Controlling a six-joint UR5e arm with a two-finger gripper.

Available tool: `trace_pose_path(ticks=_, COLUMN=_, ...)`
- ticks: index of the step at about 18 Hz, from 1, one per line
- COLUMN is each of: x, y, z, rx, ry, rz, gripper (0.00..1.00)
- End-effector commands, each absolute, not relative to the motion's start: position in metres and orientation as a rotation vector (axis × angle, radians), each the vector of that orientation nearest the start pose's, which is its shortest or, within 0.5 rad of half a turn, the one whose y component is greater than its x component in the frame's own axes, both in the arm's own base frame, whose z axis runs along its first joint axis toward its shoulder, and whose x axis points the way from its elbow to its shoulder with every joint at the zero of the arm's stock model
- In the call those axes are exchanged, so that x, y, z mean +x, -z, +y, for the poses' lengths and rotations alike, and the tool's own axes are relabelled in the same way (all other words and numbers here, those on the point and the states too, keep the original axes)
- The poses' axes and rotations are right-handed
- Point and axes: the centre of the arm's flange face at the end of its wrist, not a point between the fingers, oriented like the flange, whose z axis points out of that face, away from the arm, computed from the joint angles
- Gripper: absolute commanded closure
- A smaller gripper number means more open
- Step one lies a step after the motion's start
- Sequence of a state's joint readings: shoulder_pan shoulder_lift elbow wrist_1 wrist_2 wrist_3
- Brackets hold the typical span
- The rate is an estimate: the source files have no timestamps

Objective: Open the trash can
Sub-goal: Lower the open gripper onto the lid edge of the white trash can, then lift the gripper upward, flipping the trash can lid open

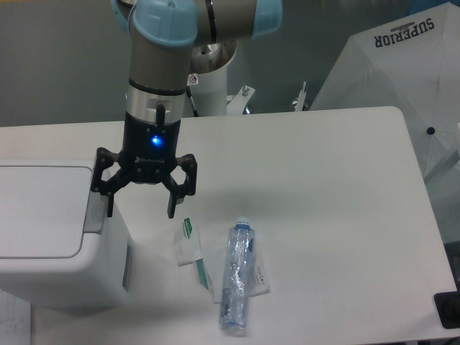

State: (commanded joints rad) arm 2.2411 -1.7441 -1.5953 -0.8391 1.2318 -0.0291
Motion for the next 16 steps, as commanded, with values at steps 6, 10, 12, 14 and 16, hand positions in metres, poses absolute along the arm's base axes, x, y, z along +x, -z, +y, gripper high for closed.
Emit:
trace_pose_path(ticks=6, x=-0.2339, y=-0.4705, z=0.5688, rx=-2.421, ry=0.198, rz=-0.75, gripper=0.0)
trace_pose_path(ticks=10, x=-0.2338, y=-0.4697, z=0.5687, rx=-2.422, ry=0.199, rz=-0.751, gripper=0.0)
trace_pose_path(ticks=12, x=-0.2338, y=-0.4664, z=0.5686, rx=-2.427, ry=0.202, rz=-0.754, gripper=0.0)
trace_pose_path(ticks=14, x=-0.2338, y=-0.4664, z=0.5686, rx=-2.427, ry=0.202, rz=-0.754, gripper=0.0)
trace_pose_path(ticks=16, x=-0.2335, y=-0.4646, z=0.5697, rx=-2.43, ry=0.204, rz=-0.754, gripper=0.0)
